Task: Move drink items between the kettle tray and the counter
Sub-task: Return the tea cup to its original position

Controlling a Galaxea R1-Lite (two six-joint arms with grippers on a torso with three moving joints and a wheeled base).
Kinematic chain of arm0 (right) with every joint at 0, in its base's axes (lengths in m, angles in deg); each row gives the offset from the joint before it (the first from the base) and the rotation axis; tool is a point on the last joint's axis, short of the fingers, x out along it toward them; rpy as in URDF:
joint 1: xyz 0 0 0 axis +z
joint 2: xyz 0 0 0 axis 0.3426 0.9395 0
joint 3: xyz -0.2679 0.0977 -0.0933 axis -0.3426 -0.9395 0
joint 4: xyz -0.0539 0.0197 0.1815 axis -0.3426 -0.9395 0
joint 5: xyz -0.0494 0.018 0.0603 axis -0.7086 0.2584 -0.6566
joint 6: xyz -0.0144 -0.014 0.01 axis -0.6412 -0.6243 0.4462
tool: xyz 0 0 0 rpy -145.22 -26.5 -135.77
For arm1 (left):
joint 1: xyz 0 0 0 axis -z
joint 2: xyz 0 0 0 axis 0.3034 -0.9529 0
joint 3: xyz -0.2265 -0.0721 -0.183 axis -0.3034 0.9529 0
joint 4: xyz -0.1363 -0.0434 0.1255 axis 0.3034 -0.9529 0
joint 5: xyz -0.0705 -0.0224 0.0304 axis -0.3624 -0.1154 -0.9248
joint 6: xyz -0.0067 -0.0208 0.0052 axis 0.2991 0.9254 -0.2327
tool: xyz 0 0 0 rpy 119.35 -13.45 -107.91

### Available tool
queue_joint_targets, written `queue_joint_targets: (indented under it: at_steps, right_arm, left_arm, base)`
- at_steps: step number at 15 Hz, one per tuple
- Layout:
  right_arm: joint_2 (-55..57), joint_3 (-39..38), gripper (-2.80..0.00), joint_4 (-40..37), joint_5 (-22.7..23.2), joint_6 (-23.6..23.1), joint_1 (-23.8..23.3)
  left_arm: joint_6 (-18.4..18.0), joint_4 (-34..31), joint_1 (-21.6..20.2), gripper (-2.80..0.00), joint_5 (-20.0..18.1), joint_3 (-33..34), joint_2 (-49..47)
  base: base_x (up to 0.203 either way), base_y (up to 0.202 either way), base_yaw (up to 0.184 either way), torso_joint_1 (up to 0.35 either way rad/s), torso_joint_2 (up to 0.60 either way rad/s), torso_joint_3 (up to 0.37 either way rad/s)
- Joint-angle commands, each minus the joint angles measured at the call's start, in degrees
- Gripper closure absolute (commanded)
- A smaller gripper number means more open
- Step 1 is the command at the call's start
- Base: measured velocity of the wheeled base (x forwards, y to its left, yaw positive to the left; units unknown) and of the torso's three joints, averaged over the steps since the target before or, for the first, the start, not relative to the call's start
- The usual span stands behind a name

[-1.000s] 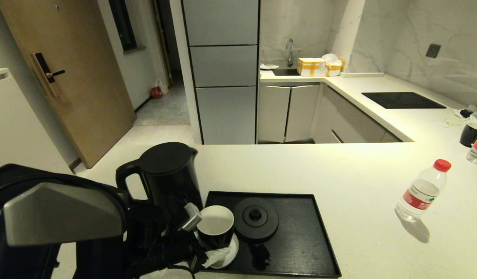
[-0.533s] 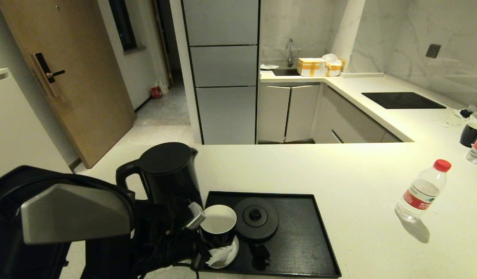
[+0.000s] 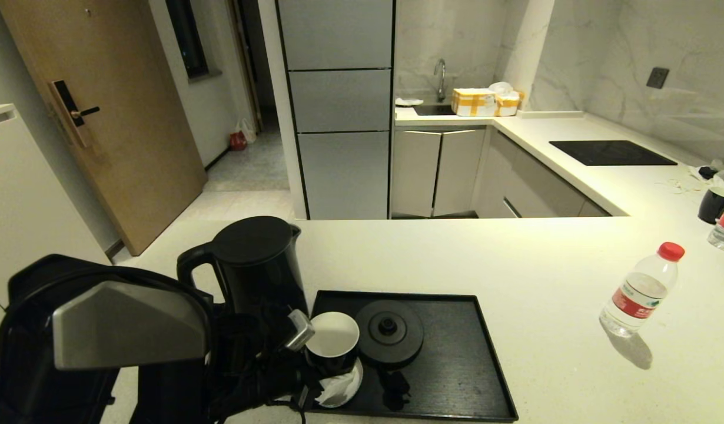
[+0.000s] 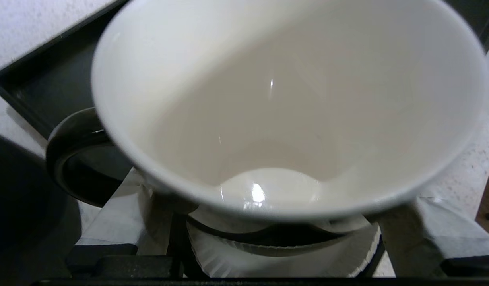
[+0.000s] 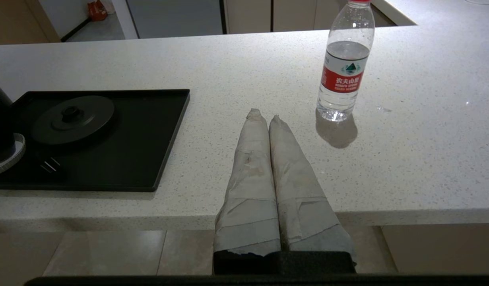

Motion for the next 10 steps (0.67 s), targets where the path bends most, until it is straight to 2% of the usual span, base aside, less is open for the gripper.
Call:
queue_joint_targets:
  at_steps: [1,5,10]
  right_arm:
    - [0.0,-0.2,0.00,0.0,0.0,0.0,0.1]
    - [0.0,-0.2,0.00,0.0,0.0,0.0,0.0]
    - [0.0,-0.2,0.00,0.0,0.0,0.0,0.0]
  left_arm:
    - [0.0,0.1,0.5,0.00,1.3,0.3,-0.4]
    - [2.7,0.1,1.3,0.00,2.3,0.5,0.5]
    - [2.8,0.1,1.3,0.00,2.3,0.6,0.4]
  base:
    - [0.000,0.000,0.000,0.000,0.00,0.000]
    - [0.000,0.000,0.000,0.000,0.00,0.000]
    - [0.000,0.000,0.000,0.000,0.00,0.000]
